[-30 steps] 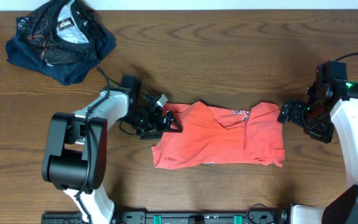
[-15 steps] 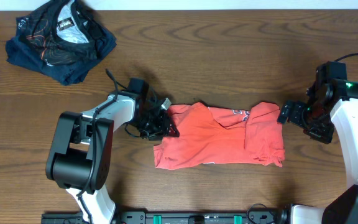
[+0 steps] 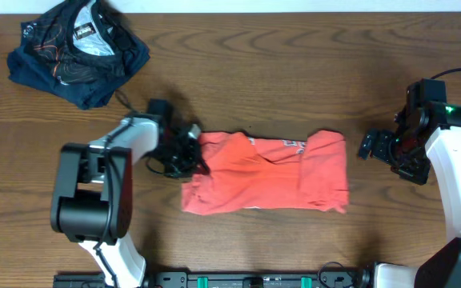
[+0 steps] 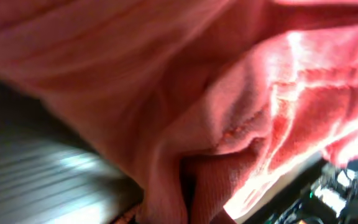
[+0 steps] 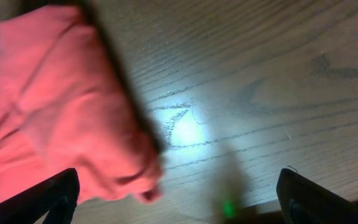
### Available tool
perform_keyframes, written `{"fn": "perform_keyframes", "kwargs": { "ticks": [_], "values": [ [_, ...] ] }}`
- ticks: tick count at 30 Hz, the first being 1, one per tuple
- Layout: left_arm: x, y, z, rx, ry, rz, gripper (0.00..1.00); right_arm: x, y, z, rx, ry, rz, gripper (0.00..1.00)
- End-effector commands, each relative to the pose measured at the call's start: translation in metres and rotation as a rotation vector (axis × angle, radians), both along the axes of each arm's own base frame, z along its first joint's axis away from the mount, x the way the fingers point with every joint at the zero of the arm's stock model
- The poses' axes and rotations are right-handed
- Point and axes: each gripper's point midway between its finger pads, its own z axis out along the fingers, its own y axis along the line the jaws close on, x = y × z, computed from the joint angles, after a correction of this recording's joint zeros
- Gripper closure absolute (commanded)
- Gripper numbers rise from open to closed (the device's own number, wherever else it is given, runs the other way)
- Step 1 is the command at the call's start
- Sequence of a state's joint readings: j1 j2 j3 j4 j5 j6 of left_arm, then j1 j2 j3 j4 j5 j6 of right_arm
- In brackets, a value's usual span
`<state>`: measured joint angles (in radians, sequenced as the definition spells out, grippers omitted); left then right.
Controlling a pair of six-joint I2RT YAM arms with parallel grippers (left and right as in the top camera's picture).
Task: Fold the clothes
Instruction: 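Grasp the left edge of the red shirt with the left gripper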
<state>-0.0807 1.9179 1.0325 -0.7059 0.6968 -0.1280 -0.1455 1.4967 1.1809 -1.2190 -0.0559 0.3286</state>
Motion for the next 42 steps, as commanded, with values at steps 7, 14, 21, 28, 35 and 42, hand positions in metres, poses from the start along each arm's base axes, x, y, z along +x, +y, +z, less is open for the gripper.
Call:
{"fn": "perform_keyframes", "kwargs": {
  "ticks": [7, 14, 21, 28, 35, 42],
  "values": [
    [0.032, 0.086, 0.017, 0.348, 0.04, 0.074, 0.94, 0.001, 0.0, 0.002, 0.005, -0.013, 0.009, 0.01],
    [0.052, 0.077, 0.073, 0.356, -0.052, 0.044, 0.94, 0.009, 0.006, 0.002, 0.007, -0.041, 0.031, 0.01],
    [0.043, 0.048, 0.093, 0.35, -0.104, -0.038, 0.94, 0.009, 0.013, -0.008, 0.01, -0.043, 0.057, 0.01],
    [0.029, 0.003, 0.093, 0.341, -0.134, -0.176, 0.94, -0.008, 0.019, -0.045, 0.032, 0.0, 0.015, 0.01],
    [0.022, -0.046, 0.098, 0.324, -0.225, -0.301, 0.94, -0.016, 0.031, -0.068, 0.101, -0.002, 0.011, 0.01],
    [0.016, -0.087, 0.117, 0.304, -0.31, -0.367, 0.94, -0.015, 0.038, -0.072, 0.137, -0.012, 0.013, 0.01]
  ]
}}
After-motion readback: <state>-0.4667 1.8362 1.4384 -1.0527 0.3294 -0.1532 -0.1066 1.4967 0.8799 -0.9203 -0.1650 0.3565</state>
